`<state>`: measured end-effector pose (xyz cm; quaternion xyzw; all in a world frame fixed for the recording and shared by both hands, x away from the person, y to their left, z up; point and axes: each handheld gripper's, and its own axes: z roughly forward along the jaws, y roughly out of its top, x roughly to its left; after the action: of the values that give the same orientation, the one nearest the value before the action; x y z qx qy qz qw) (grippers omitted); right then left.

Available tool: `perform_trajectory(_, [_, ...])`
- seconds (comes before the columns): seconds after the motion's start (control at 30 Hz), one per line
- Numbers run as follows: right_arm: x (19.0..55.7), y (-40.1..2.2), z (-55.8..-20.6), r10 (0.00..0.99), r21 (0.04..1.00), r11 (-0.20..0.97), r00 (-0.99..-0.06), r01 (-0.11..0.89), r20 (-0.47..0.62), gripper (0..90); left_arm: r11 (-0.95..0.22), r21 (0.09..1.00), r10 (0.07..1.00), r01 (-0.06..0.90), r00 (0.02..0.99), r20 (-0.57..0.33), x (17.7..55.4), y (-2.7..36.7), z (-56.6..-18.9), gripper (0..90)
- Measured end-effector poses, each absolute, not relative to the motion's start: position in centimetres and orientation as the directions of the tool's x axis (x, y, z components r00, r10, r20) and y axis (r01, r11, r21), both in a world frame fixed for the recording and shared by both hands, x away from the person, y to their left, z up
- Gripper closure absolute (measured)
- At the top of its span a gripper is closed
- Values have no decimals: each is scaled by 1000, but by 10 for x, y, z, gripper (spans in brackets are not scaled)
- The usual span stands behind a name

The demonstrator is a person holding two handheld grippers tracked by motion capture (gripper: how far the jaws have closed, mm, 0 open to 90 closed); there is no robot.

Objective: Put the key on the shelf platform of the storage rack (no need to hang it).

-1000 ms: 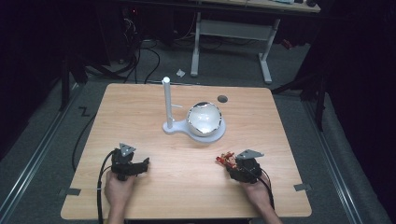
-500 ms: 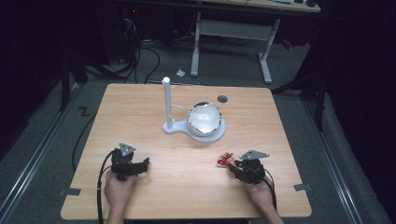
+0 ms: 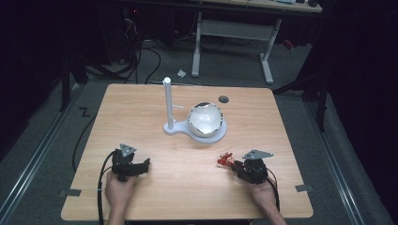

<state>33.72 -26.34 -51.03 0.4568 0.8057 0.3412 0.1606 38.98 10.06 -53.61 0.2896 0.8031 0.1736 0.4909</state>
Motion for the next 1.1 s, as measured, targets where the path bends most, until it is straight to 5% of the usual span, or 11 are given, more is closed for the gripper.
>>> perform_trajectory(1.1, [334,-276,-465,826,773,317,-561,549,60,747,778,558,629,290,-359,-690,390,100,-536,158])
